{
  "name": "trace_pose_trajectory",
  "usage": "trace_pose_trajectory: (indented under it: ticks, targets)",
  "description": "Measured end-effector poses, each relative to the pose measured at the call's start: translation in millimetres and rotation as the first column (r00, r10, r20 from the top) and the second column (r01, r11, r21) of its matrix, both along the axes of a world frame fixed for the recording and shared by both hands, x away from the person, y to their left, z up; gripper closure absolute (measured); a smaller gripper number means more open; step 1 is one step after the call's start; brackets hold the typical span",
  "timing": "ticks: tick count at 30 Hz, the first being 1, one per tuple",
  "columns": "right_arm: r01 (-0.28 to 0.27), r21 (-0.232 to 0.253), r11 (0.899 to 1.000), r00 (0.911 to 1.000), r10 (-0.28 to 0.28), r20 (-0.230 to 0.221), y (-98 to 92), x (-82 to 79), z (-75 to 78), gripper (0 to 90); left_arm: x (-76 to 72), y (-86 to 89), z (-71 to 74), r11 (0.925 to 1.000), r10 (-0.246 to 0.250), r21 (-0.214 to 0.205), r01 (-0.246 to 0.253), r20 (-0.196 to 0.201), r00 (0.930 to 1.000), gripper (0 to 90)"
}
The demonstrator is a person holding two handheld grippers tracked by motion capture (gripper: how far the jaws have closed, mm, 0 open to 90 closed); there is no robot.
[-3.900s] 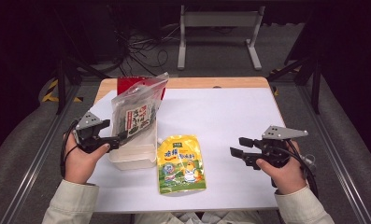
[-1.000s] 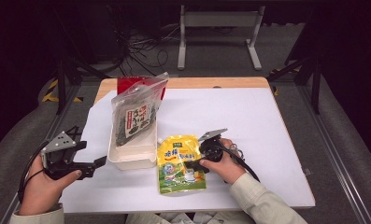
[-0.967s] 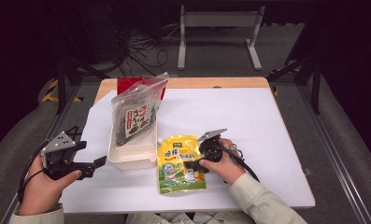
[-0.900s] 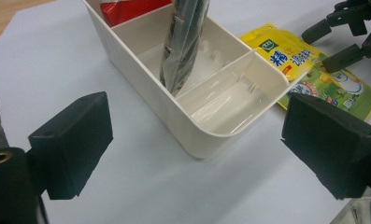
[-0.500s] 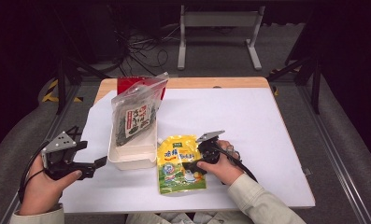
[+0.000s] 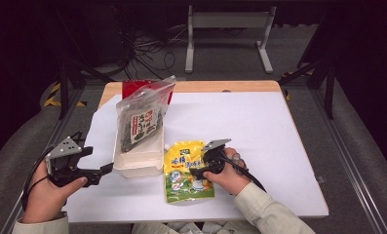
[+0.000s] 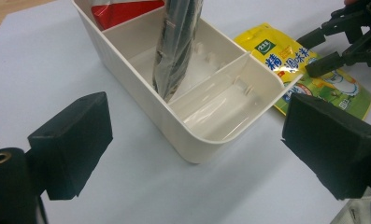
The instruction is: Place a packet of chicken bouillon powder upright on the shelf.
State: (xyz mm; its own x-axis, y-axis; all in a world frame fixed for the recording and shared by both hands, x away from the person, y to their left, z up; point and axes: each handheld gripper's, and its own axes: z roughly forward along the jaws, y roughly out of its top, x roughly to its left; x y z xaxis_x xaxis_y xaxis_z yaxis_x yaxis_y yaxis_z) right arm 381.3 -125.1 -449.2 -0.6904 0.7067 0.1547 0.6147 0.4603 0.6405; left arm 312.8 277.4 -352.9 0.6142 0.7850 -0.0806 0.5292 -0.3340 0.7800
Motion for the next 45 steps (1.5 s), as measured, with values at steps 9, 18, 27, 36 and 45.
trace_pose_trajectory:
  ticks: [9, 18, 27, 36, 45]
  targets:
    - [-0.031, 0.009, 0.999, 0.9991, 0.031, -0.03, -2.3, -1.0, 1.4, 68.3, 0.3, -3.4, -0.8, 0.9999, -0.011, -0.003, 0.011, -0.004, 0.9999, 9.2]
    - [-0.051, 0.021, 0.998, 0.9985, 0.051, -0.021, -3.4, -1.9, 2.1, 75.6, 1.4, -7.0, -1.2, 0.9997, -0.025, 0.003, 0.025, -0.004, 0.9997, 9.4]
    - [-0.057, 0.007, 0.998, 0.9984, 0.057, -0.005, -6.8, -6.5, 6.4, 78.2, 0.7, -10.2, -0.3, 0.9995, -0.032, -0.003, 0.032, -0.005, 0.9995, 9.3]
    - [-0.044, 0.019, 0.999, 0.9979, 0.043, 0.048, -20.6, -12.2, 22.3, 80.0, 1.8, -20.2, 2.2, 0.9985, -0.055, -0.003, 0.055, 0.011, 0.9984, 9.4]
    - [-0.063, 0.023, 0.998, 0.9904, 0.06, 0.124, -28.9, -20.8, 40.0, 81.4, 4.2, -37.0, 0.5, 0.9948, -0.102, 0.009, 0.101, 0.011, 0.9948, 9.8]
